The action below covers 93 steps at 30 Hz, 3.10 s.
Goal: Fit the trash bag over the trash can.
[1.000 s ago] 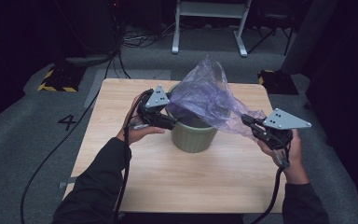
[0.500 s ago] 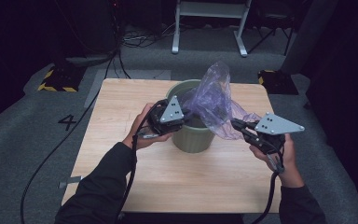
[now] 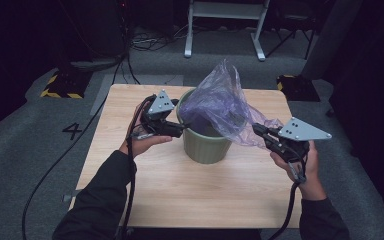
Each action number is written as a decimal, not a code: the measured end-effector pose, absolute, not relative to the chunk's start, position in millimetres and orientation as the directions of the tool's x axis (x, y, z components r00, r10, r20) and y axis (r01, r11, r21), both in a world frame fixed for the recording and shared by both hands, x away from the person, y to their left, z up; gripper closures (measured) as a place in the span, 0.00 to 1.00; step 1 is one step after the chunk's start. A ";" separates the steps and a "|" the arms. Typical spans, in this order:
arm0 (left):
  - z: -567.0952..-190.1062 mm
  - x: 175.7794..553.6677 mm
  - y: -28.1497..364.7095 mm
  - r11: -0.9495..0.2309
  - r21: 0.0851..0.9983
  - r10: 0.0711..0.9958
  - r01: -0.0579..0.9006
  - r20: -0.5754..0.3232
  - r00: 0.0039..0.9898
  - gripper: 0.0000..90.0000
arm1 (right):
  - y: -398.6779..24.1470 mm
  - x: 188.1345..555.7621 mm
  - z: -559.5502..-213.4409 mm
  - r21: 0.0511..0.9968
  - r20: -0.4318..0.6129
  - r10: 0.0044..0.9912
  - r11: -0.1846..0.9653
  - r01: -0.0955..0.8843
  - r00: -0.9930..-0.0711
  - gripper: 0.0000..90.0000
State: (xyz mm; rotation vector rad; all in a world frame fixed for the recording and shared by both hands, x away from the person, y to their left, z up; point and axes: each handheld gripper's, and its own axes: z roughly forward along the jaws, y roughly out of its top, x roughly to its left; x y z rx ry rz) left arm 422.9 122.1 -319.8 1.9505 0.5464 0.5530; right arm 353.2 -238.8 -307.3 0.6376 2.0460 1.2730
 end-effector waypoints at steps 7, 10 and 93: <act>-312.3 407.6 130.9 -0.388 0.915 0.558 0.108 0.140 0.818 0.20 | -238.8 354.6 -305.7 0.914 -0.253 0.700 0.400 0.074 -0.668 0.99; -309.5 399.2 119.2 -0.419 0.905 0.538 0.076 0.180 0.823 0.18 | -236.0 355.3 -305.2 0.913 -0.252 0.695 0.401 0.072 -0.673 0.99; -382.1 380.0 139.5 -0.481 0.874 0.466 0.064 0.194 0.864 1.00 | -247.8 378.7 -334.3 0.917 -0.125 0.799 0.319 0.238 -0.588 0.90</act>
